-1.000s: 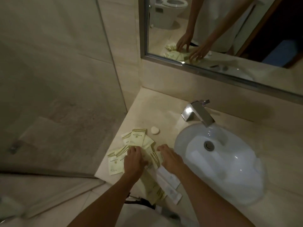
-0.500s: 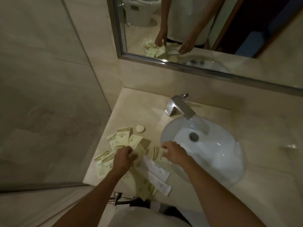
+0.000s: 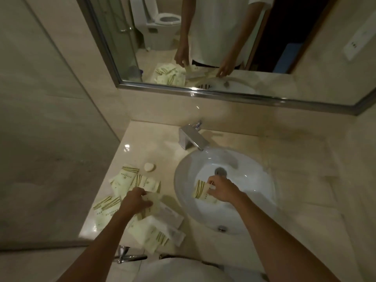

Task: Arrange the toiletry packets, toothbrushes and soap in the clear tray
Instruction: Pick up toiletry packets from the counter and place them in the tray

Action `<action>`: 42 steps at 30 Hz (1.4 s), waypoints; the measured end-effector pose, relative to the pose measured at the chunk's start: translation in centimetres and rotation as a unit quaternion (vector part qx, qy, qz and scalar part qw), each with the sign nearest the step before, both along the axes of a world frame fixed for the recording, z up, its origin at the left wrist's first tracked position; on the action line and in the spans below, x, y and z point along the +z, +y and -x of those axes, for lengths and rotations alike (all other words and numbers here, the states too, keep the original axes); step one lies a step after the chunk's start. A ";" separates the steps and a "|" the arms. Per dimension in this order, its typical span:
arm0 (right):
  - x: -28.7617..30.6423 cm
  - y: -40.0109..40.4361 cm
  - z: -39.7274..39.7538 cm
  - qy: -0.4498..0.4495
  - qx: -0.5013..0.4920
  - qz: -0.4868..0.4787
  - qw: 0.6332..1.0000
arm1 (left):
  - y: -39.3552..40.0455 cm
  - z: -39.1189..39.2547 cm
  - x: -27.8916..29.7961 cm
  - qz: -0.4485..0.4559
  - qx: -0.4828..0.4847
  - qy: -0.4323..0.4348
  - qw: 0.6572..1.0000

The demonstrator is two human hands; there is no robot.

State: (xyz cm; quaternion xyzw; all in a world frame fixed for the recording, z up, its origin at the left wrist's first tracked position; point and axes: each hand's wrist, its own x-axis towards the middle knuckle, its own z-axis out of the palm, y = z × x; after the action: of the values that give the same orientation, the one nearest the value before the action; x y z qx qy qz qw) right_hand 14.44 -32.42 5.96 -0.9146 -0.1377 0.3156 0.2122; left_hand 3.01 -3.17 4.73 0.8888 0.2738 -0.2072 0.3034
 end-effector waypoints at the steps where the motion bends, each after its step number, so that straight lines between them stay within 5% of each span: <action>1: 0.0 -0.9 -0.3 -0.001 0.002 -0.003 1.000 | -0.8 -0.3 0.5 -0.003 -0.001 0.006 1.000; 13: 1.4 -16.0 -3.3 -0.036 -0.061 -0.007 0.997 | -16.7 -7.0 2.0 0.005 -0.107 -0.023 0.994; 22: -0.8 -27.0 -3.3 -0.089 -0.110 0.108 0.984 | -25.4 -11.6 1.8 0.000 -0.220 -0.031 0.975; 30: -3.5 -26.5 -4.8 -0.138 -0.126 0.099 0.977 | -28.8 -13.8 2.5 0.018 -0.250 -0.048 0.967; 42: -6.2 -25.5 -4.0 -0.089 -0.137 0.046 0.985 | -31.8 -16.5 0.9 0.073 -0.257 -0.027 0.963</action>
State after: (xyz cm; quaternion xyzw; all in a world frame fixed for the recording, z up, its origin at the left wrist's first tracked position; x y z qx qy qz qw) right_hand 18.46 -57.95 -0.22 -0.9579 -0.0145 0.2070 0.1984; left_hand 19.47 -34.97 5.61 0.9099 0.0117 -0.2738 0.3115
